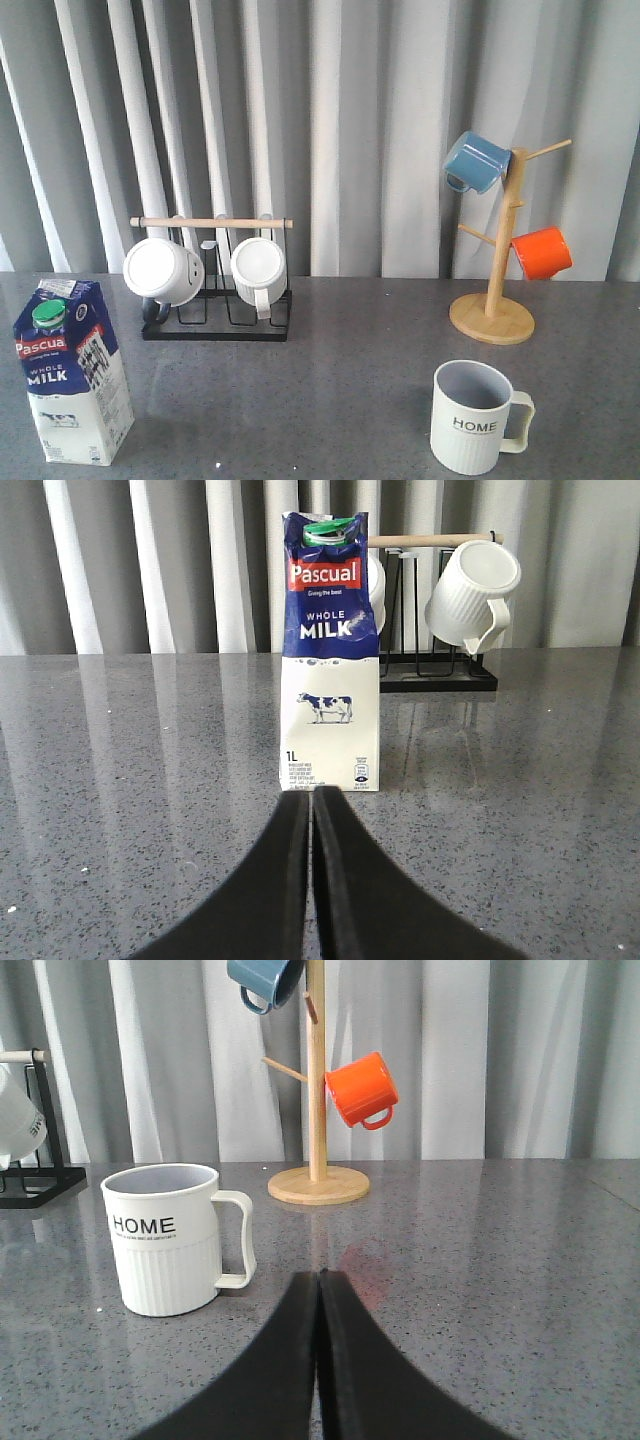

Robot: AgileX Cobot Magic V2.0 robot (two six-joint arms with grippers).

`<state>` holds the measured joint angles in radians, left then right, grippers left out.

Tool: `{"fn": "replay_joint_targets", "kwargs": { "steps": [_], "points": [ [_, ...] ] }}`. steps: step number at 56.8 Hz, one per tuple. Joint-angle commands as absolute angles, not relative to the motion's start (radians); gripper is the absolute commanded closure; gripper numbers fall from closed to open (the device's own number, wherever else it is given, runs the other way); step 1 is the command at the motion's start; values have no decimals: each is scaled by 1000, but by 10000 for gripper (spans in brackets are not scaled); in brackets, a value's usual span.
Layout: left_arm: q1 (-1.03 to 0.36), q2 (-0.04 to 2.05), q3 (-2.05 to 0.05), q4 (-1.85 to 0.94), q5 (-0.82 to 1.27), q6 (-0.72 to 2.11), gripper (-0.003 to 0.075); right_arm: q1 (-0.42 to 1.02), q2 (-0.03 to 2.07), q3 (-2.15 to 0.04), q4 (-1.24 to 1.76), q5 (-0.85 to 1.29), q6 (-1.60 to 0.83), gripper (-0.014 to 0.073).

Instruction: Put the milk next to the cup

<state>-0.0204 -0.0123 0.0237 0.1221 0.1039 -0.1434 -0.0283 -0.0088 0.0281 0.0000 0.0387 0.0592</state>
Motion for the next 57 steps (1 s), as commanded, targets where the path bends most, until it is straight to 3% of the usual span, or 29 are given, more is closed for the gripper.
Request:
{"fn": "replay_joint_targets", "kwargs": {
  "steps": [1, 57],
  "points": [
    [-22, -24, 3, 115, 22, -145, 726, -35, -25, 37, -8, -32, 51, 602],
    [-22, -24, 3, 116, 20, -141, 726, -35, -25, 36, -8, -89, 51, 602]
  ]
}}
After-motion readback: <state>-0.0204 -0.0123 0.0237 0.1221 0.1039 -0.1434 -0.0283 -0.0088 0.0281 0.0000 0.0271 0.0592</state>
